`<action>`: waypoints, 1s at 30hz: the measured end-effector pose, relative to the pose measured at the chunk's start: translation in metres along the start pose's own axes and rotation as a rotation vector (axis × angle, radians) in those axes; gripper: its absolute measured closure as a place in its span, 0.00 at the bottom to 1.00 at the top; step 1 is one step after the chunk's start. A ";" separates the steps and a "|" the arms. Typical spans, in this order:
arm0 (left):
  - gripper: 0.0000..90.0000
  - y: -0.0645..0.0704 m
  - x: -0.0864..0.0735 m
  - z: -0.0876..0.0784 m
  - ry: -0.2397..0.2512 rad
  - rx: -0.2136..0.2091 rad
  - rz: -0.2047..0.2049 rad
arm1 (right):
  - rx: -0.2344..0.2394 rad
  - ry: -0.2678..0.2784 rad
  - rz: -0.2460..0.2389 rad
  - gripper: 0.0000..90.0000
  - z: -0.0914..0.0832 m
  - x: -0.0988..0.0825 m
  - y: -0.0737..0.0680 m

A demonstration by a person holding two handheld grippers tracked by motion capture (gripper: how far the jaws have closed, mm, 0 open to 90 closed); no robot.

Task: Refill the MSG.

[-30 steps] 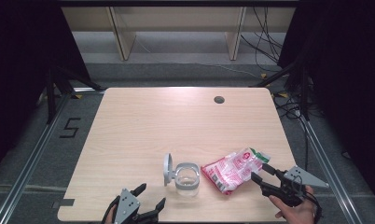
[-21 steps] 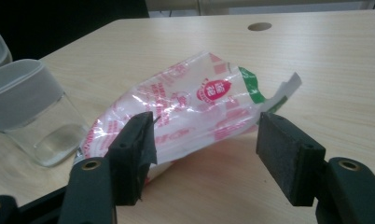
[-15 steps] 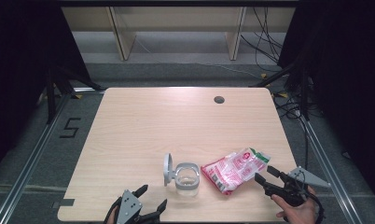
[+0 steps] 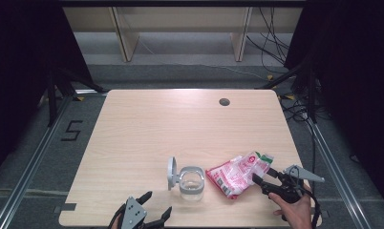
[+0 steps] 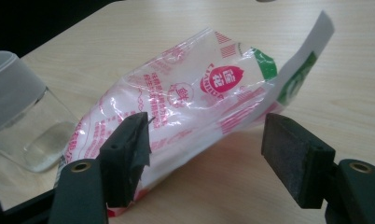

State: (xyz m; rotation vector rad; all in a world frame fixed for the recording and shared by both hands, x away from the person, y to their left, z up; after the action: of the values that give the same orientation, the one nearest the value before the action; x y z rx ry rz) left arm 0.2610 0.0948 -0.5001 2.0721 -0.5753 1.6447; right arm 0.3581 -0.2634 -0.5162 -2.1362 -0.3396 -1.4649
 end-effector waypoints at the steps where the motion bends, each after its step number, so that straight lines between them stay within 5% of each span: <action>1: 0.25 -0.001 0.000 0.000 -0.002 0.004 0.002 | -0.016 -0.018 0.049 0.37 0.001 -0.002 -0.002; 2: 0.25 -0.001 0.000 0.001 -0.005 -0.001 0.005 | -0.020 -0.030 0.009 0.37 0.006 -0.002 0.004; 5: 0.25 0.000 -0.001 0.001 -0.015 -0.004 0.011 | -0.015 -0.033 0.048 0.40 0.010 -0.003 0.002; 7: 0.25 0.001 -0.002 0.002 -0.005 -0.005 0.004 | -0.012 -0.020 0.022 0.46 0.016 -0.002 0.004; 11: 0.25 0.000 -0.003 0.002 0.000 -0.003 -0.002 | -0.025 -0.020 0.034 0.64 0.022 0.000 0.000; 16: 0.25 0.002 -0.003 0.001 -0.009 -0.002 -0.004 | 0.027 -0.004 0.022 0.95 0.029 0.003 -0.004; 17: 0.25 0.001 -0.003 0.002 -0.008 -0.010 0.005 | 0.039 0.017 -0.028 0.99 0.030 0.006 -0.006; 19: 0.25 0.002 -0.003 0.003 -0.008 -0.013 0.005 | 0.033 0.015 -0.009 0.99 0.029 0.006 -0.010; 24: 0.25 0.003 -0.005 0.004 -0.021 -0.017 0.009 | 0.122 0.076 -0.132 1.00 0.025 0.025 -0.031; 29: 0.25 0.004 -0.004 0.004 -0.018 -0.017 0.011 | 0.175 0.100 -0.170 1.00 0.023 0.037 -0.049; 30: 0.25 0.004 -0.004 0.003 -0.019 -0.016 0.010 | 0.181 0.106 -0.208 1.00 0.020 0.043 -0.050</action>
State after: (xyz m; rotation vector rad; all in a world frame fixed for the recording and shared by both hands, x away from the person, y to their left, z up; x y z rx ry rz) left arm 0.2607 0.0900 -0.5048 2.0788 -0.6038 1.6221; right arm 0.3663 -0.2143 -0.4686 -1.9178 -0.6453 -1.5891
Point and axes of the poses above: each handheld gripper's, and its own axes: z roughly forward along the jaws, x roughly out of its top, y roughly to its right, the point moved 7 cm from there along z, roughly forward along the jaws, and after that the axes turned 11 degrees about y, right-handed, at the moved point
